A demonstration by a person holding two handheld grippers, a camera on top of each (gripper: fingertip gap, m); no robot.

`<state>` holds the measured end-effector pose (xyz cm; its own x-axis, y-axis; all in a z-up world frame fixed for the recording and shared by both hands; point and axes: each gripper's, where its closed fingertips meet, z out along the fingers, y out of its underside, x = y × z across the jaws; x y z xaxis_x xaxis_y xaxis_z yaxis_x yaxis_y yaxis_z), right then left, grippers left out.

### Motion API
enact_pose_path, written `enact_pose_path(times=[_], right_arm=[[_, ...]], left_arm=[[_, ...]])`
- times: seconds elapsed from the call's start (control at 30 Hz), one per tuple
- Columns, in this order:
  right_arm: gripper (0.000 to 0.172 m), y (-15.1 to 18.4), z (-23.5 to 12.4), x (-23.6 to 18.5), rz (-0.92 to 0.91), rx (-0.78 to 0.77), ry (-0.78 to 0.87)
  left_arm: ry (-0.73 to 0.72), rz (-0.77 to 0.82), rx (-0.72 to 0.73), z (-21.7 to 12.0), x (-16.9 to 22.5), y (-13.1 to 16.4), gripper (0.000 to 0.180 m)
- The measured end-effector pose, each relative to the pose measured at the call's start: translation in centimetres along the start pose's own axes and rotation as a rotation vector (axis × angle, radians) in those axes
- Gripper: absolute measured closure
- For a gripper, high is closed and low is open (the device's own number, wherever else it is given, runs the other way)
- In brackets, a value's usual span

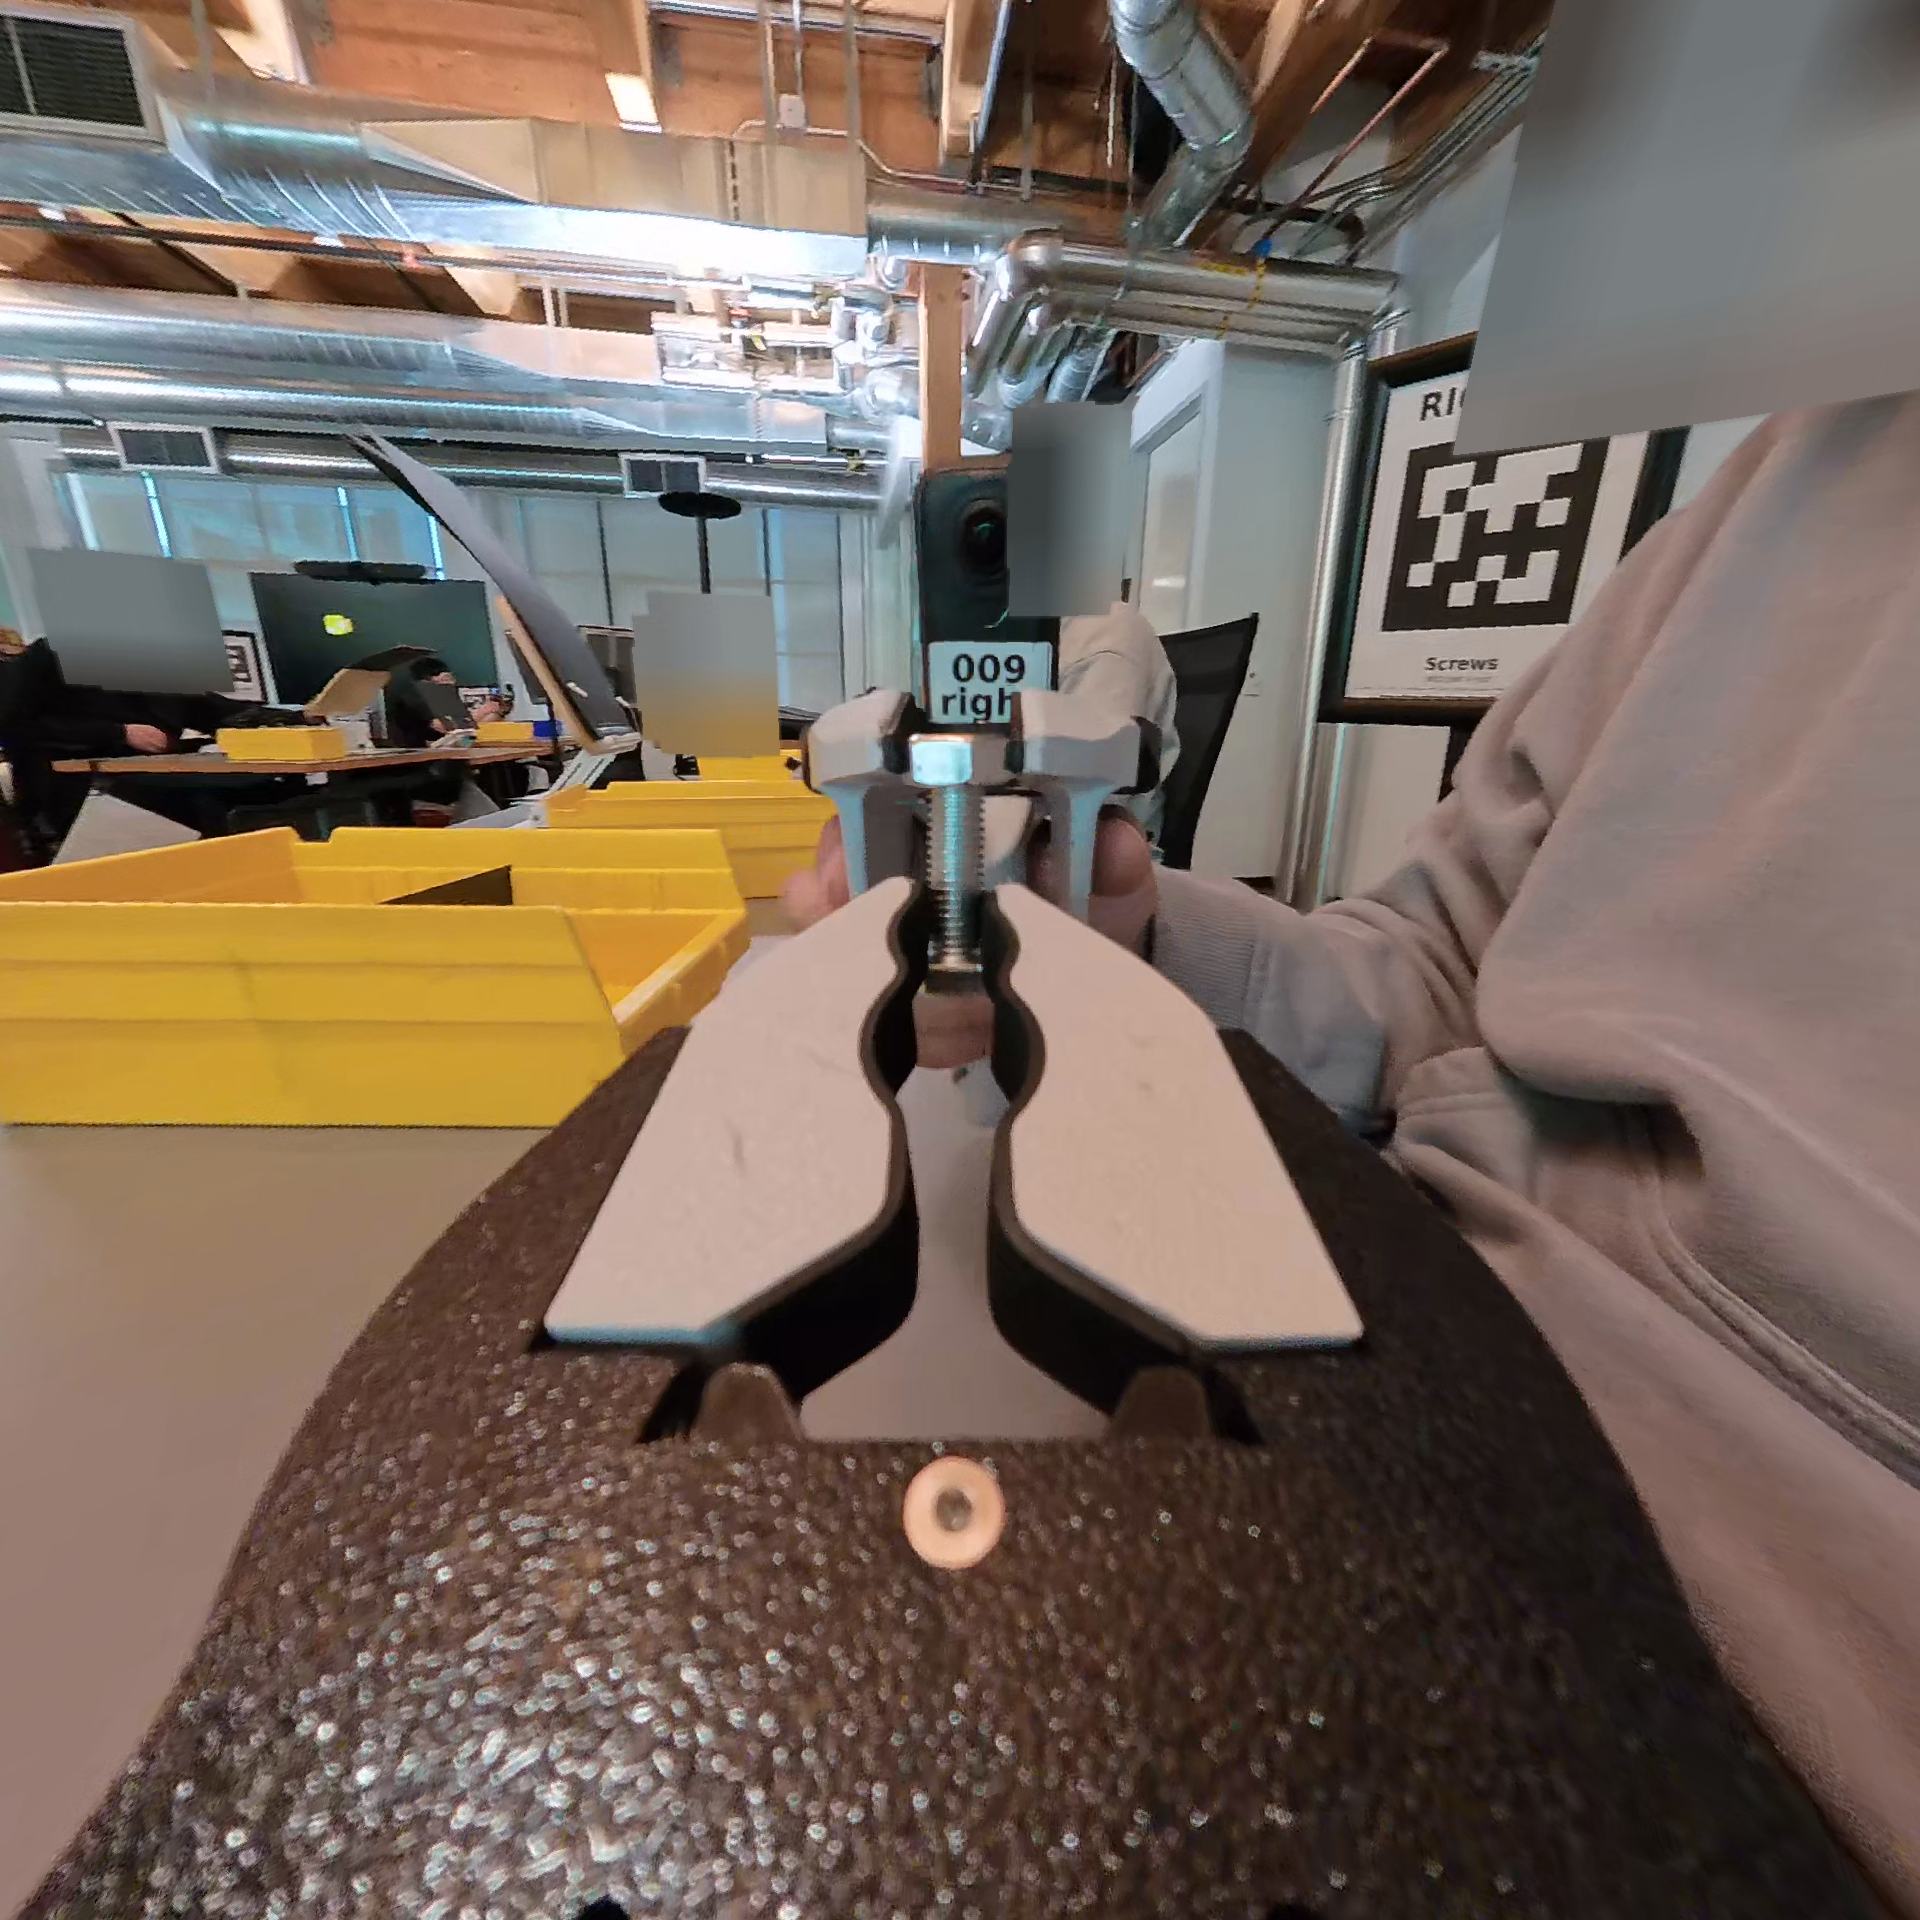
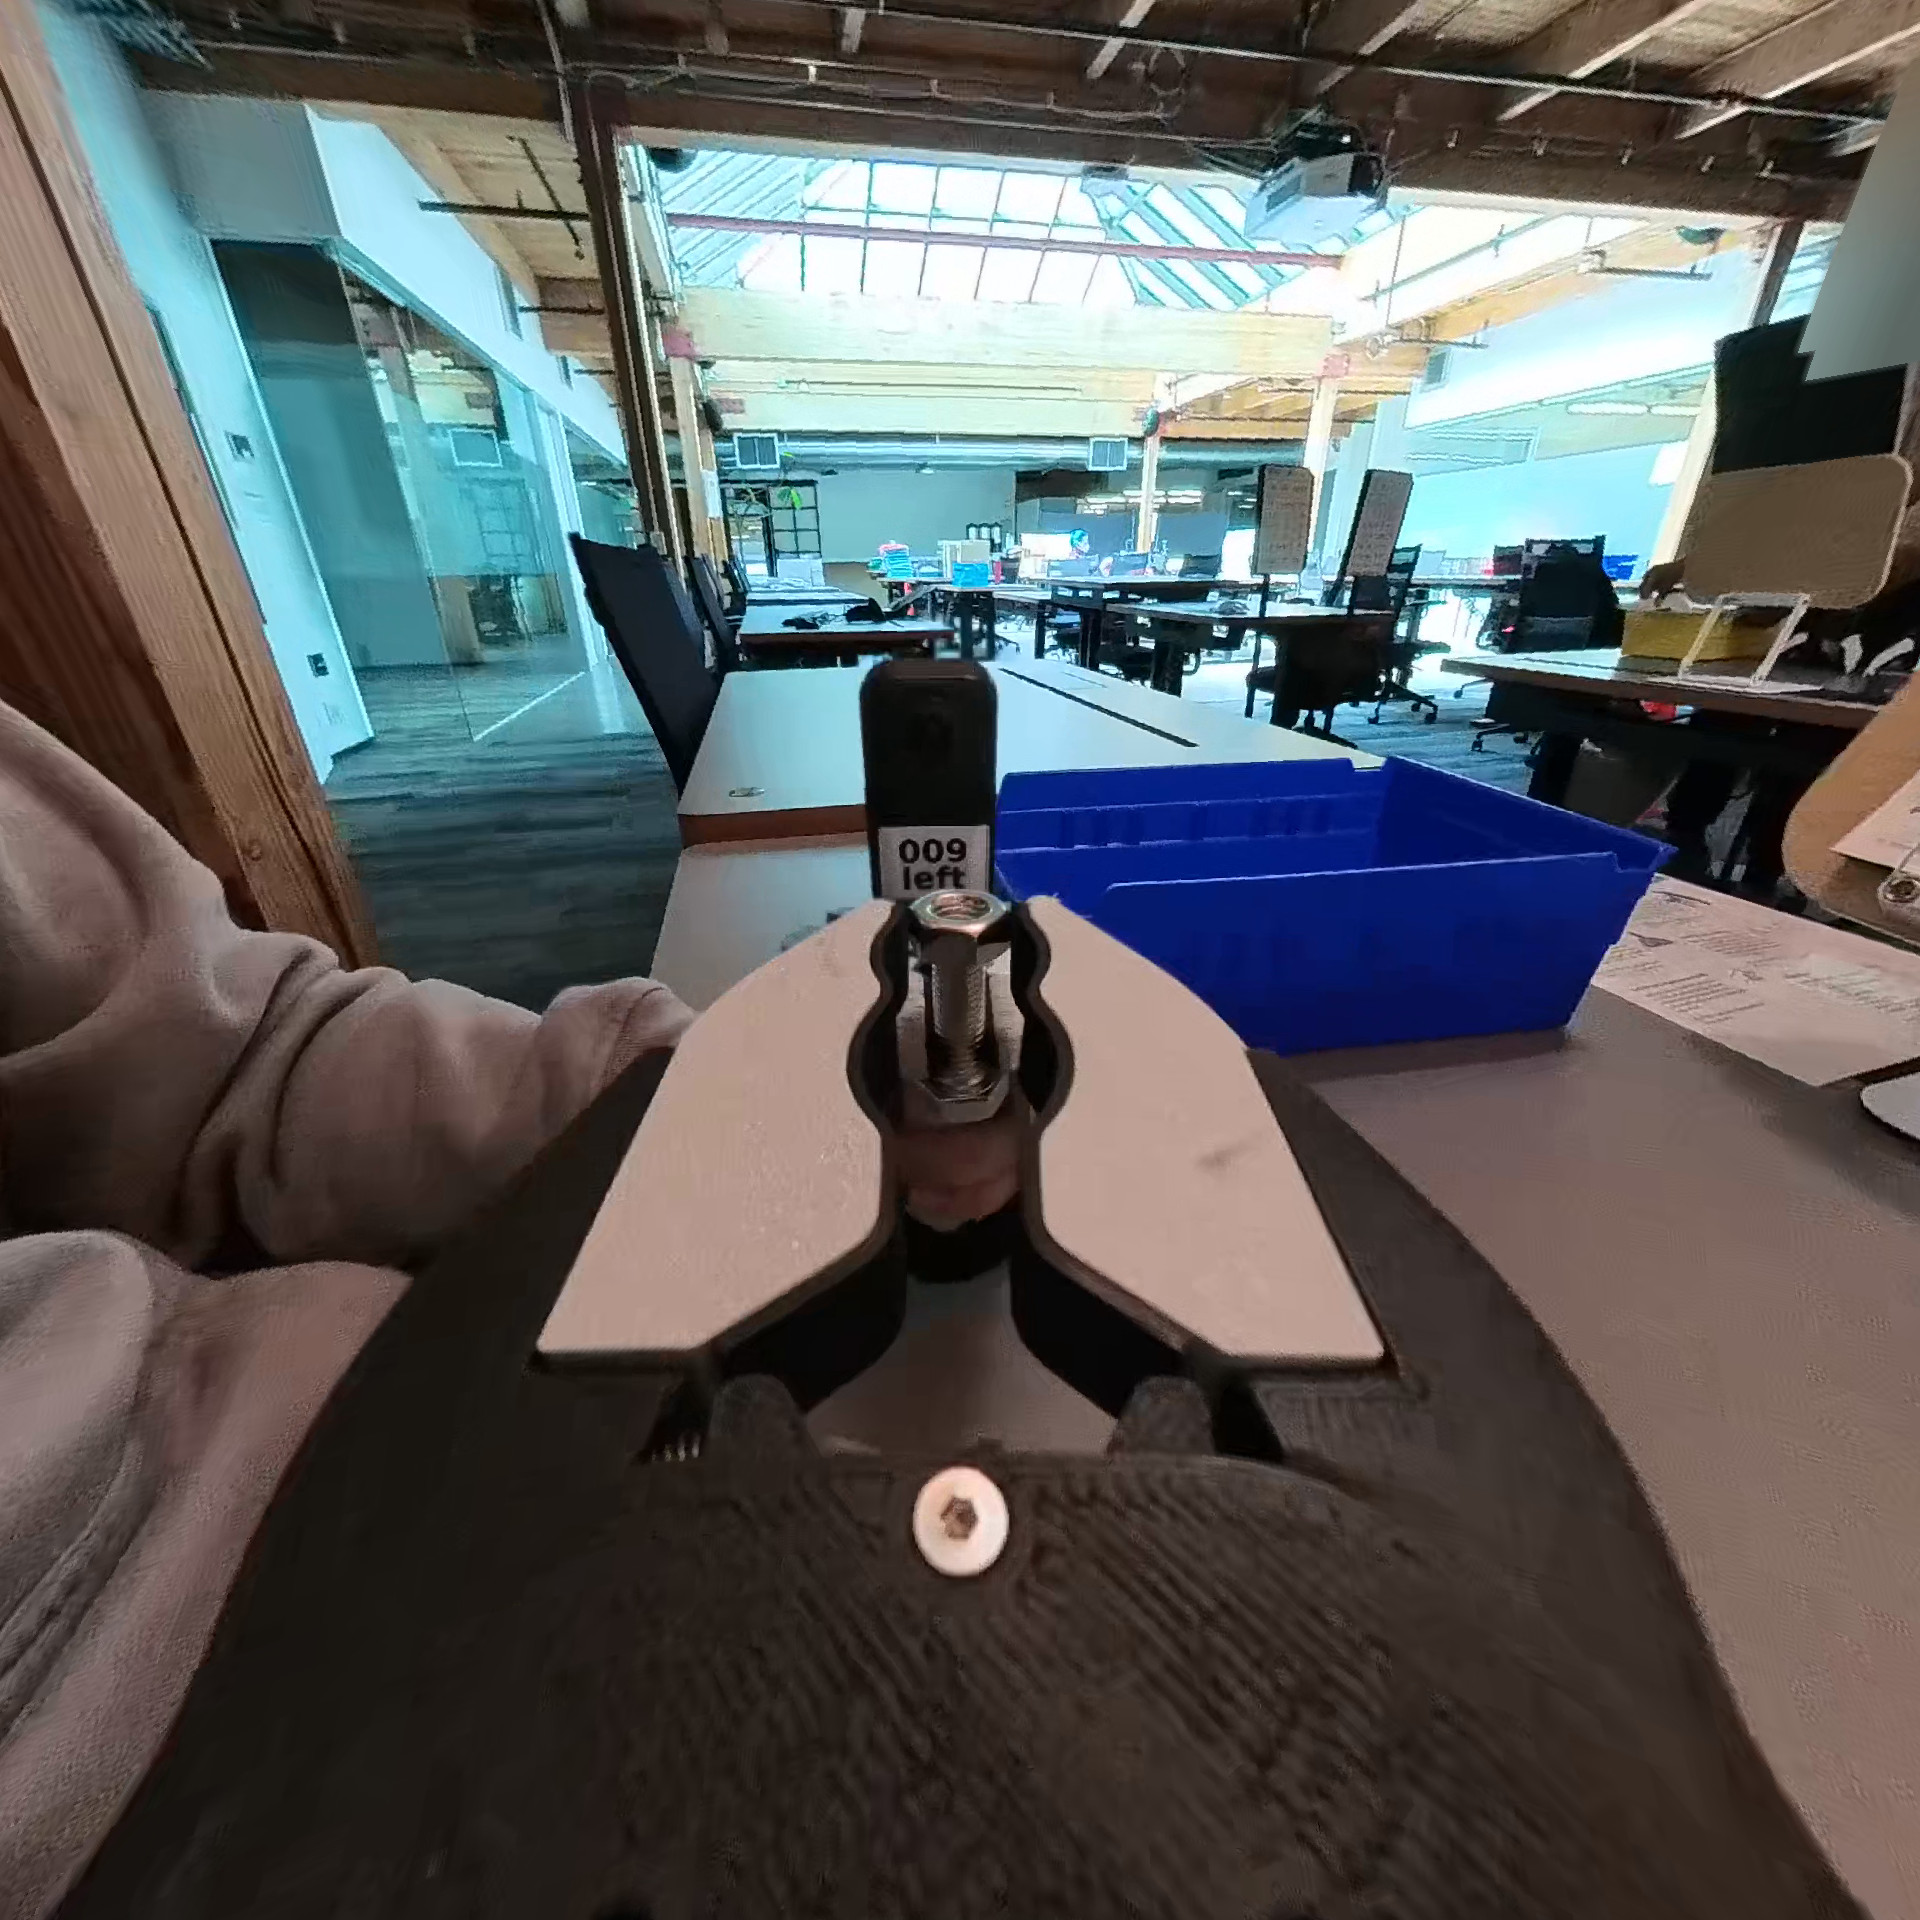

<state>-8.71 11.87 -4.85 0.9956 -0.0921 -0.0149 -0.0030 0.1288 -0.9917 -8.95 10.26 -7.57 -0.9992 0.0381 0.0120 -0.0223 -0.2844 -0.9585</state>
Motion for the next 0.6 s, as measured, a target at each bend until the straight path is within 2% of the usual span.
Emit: enact_pose_path(times=[0.37, 0.53, 0.6], right_arm=[[0.153, -0.3, -0.7, -3.3, -0.04, -0.013, -0.217], [0.154, -0.3, -0.8, -4.3, 0.035, 0.013, -0.306], [0.154, 0.1, -0.7, -3.8, 0.061, 0.005, -0.293]], left_arm=[[0.244, -0.07, 0.003, 0.6, 3.3, 0.0, 0.172], [0.327, -0.076, -0.036, 0.9, 4.7, 0.5, 0.172], [0.314, -0.06, -0.062, 1.2, 4.6, 1.0, 0.172]])
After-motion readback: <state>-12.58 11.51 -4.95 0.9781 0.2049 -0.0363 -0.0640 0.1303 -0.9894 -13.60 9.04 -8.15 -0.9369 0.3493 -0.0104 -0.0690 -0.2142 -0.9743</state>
